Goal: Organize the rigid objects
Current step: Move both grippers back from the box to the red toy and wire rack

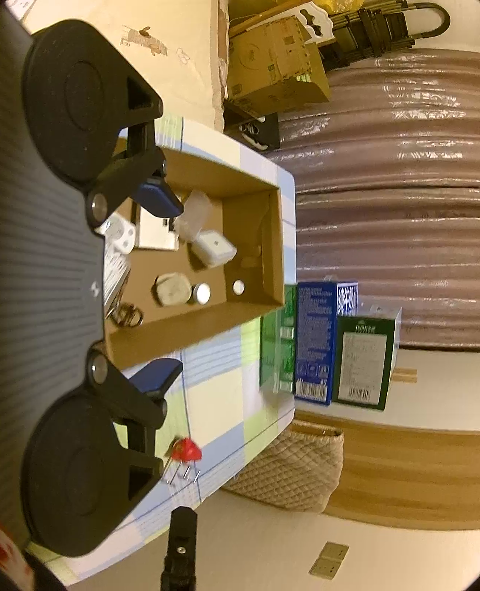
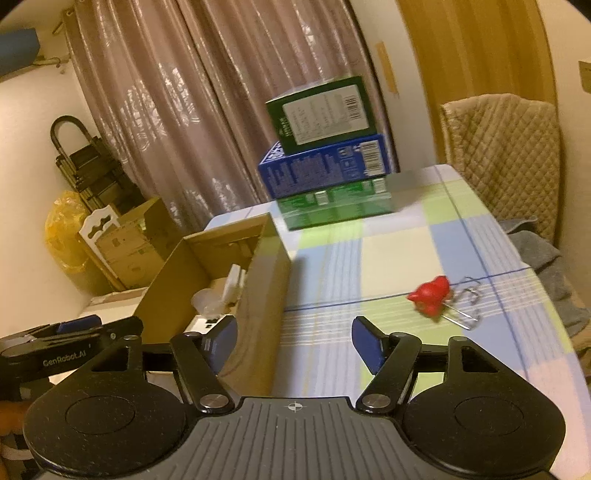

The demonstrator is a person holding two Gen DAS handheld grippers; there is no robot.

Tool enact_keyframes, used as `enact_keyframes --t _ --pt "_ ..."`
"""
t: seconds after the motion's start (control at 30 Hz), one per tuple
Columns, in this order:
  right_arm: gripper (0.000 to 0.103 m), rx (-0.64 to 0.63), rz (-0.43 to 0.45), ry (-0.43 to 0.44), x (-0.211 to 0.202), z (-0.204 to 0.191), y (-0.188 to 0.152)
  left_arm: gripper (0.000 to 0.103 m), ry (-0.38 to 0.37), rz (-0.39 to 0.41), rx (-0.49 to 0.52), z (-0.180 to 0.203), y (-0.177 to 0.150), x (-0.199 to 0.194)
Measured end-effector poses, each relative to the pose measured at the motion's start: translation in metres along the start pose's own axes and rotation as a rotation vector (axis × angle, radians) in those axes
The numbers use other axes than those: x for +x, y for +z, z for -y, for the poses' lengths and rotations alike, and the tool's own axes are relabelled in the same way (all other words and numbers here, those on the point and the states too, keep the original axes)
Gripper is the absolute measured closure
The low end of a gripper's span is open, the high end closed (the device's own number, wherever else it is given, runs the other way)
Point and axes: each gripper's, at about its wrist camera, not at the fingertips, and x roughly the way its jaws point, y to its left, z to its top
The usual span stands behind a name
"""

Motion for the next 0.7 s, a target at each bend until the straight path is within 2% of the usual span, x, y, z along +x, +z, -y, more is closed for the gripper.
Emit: enact_keyframes --t 0.37,0.7 --pt "0.035 0.017 0.028 -0.055 -0.038 0.027 -0.007 0.016 -0.043 -0.004 0.031 0.041 -0.014 -0.018" --pt "0.034 0.036 0.026 -0.135 -0.047 0.062 -0.015 0.014 -0.106 -0.004 0.051 0.07 -0.013 -0.015"
